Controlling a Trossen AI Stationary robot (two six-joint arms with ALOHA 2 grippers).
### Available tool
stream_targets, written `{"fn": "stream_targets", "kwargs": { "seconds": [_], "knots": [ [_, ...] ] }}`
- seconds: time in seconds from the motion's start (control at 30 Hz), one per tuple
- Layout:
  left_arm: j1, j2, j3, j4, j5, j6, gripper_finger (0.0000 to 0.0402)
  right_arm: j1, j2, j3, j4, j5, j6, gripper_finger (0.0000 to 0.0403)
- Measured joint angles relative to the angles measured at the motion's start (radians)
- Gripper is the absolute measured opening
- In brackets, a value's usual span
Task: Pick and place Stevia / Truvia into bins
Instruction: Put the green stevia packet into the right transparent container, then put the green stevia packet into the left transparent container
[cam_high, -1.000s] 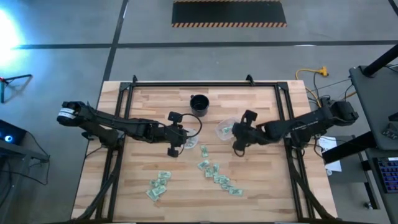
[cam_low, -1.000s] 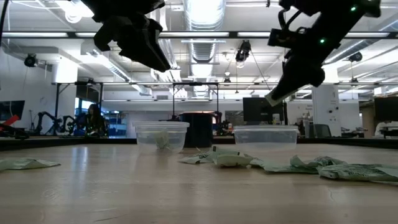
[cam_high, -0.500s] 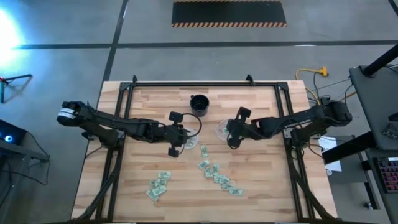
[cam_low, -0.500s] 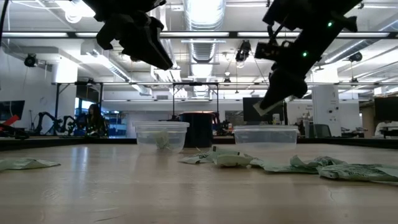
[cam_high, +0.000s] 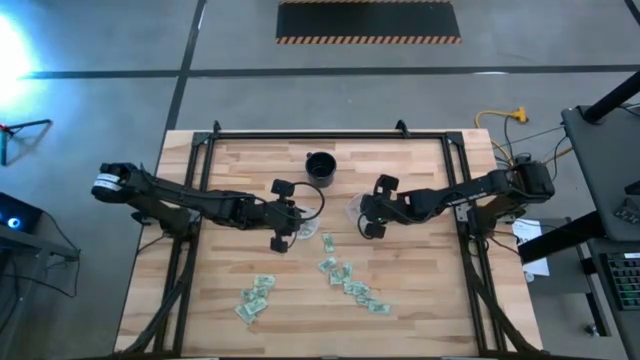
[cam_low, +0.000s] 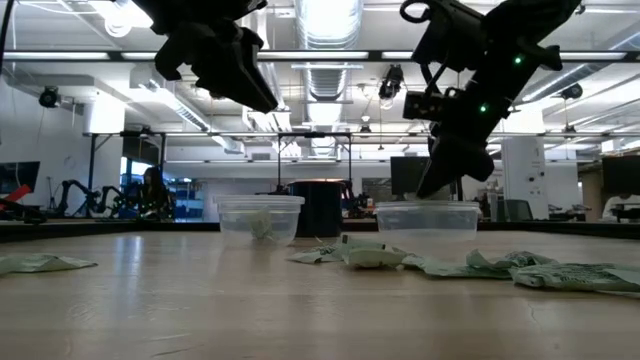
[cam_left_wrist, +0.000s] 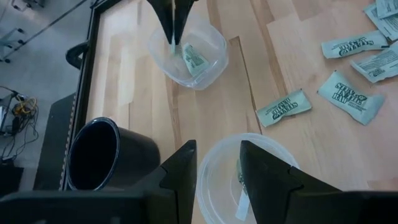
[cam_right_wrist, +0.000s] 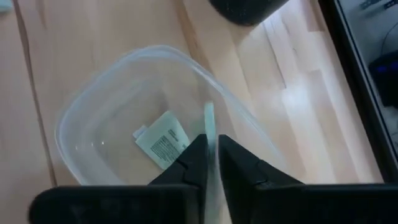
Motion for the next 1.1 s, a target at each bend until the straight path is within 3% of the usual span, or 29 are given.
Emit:
{"fn": "stream_targets", "kwargs": {
  "seconds": [0.27,0.47,0.8,1.1],
  "knots": [
    [0.000,0.000,0.000,-0.001,0.000,0.000,0.0107,0.000,-0.042,0.000,-0.002,-0.004,-0.019,0.0115],
    [-0.034,-0.015,0.008,-0.124,0.054,-0.014,0.0107,0.008,-0.116,0.000,0.004,-0.161,-0.068,0.0151],
    [-0.183,-0.135,0.009,-0.374,0.076,-0.314,0.0107,0.092,-0.225,0.000,0.011,-0.248,-0.104,0.0155],
    [-0.344,-0.095,-0.035,-0.371,0.145,-0.539,0.0107,0.170,-0.203,-0.001,0.015,-0.290,-0.060,0.0143]
  ]
}}
